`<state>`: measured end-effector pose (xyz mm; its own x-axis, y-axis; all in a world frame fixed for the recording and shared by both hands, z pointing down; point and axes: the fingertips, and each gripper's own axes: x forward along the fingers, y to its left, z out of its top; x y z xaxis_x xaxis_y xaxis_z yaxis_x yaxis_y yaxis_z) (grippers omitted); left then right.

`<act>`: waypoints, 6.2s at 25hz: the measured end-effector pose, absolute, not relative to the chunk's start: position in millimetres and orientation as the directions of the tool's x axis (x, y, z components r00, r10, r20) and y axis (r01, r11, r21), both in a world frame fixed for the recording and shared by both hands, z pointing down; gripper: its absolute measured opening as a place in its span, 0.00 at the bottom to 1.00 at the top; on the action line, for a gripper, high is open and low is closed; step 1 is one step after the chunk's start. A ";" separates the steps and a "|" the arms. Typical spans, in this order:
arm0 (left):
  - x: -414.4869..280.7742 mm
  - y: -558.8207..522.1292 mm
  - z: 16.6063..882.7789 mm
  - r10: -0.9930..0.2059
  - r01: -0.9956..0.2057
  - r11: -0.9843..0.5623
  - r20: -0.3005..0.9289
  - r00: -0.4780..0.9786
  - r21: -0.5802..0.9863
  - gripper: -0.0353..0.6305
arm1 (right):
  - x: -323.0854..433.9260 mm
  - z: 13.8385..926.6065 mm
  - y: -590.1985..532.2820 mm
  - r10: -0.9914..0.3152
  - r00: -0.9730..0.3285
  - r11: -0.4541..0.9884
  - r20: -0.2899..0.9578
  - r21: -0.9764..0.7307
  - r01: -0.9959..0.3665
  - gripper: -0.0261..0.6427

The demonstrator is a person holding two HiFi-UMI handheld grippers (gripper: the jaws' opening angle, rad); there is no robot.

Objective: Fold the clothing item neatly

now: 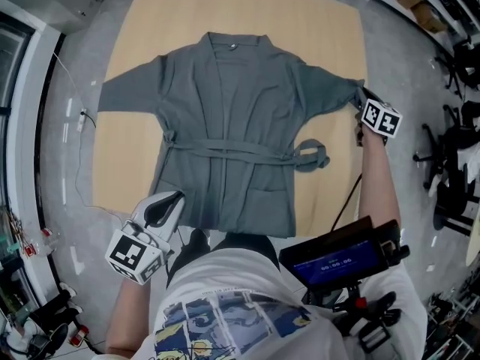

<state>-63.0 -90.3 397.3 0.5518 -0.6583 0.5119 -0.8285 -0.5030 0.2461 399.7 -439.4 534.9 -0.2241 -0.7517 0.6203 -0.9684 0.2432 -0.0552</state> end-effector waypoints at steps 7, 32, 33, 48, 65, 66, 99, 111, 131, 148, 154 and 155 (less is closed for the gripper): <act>-89.4 -65.5 392.5 -0.681 -0.835 -0.492 0.488 0.546 0.248 0.09 | 337.6 509.9 -438.5 -0.755 -0.279 0.305 0.594 -0.059 -0.951 0.10; -199.5 20.1 396.3 -0.794 -0.921 -0.301 0.470 0.385 0.247 0.09 | 35.2 513.3 -419.2 -0.597 -0.541 0.606 0.592 -0.109 -0.788 0.10; -203.9 23.1 397.4 -0.796 -0.923 -0.294 0.472 0.380 0.247 0.09 | 22.1 516.1 -417.7 -0.587 -0.549 0.618 0.595 -0.109 -0.778 0.10; -248.0 50.4 395.0 -0.817 -0.945 -0.214 0.485 0.312 0.247 0.09 | -70.7 564.1 -397.4 -0.475 -0.565 0.684 0.675 -0.120 -0.719 0.10; -248.8 50.2 393.0 -0.806 -0.904 -0.333 0.417 0.421 0.268 0.09 | -60.2 546.7 -342.0 -0.431 -0.582 0.713 0.690 -0.135 -0.688 0.17; -248.5 48.7 391.6 -0.805 -0.899 -0.346 0.407 0.431 0.268 0.09 | -58.5 541.5 -335.9 -0.433 -0.583 0.716 0.687 -0.131 -0.686 0.17; -186.8 63.1 418.7 -0.695 -0.797 -0.501 0.393 0.602 0.336 0.09 | 23.3 404.5 61.4 -0.500 -0.735 0.781 0.458 -0.130 -0.611 0.17; -328.0 -41.6 445.8 -0.786 -0.916 -0.302 0.475 0.395 0.262 0.16 | 78.2 419.0 53.8 -0.595 -0.634 0.652 0.494 -0.166 -0.740 0.17; -498.7 -247.3 589.1 -0.713 -0.843 -0.119 0.546 0.440 0.524 0.32 | -44.5 422.1 -35.5 -0.633 -0.497 0.519 0.594 -0.151 -0.841 0.17; -484.2 -312.1 651.1 -0.663 -0.663 -0.009 0.492 0.565 0.749 0.32 | -20.7 425.8 -18.1 -0.669 -0.346 0.353 0.658 -0.129 -0.927 0.17; -492.1 -319.1 640.4 -0.699 -0.686 -0.013 0.484 0.527 0.727 0.14 | -17.0 428.4 -11.0 -0.683 -0.328 0.321 0.652 -0.136 -0.937 0.17; -494.2 -321.3 635.9 -0.706 -0.697 -0.019 0.484 0.517 0.717 0.10 | -17.4 428.9 -11.1 -0.685 -0.328 0.319 0.651 -0.138 -0.938 0.17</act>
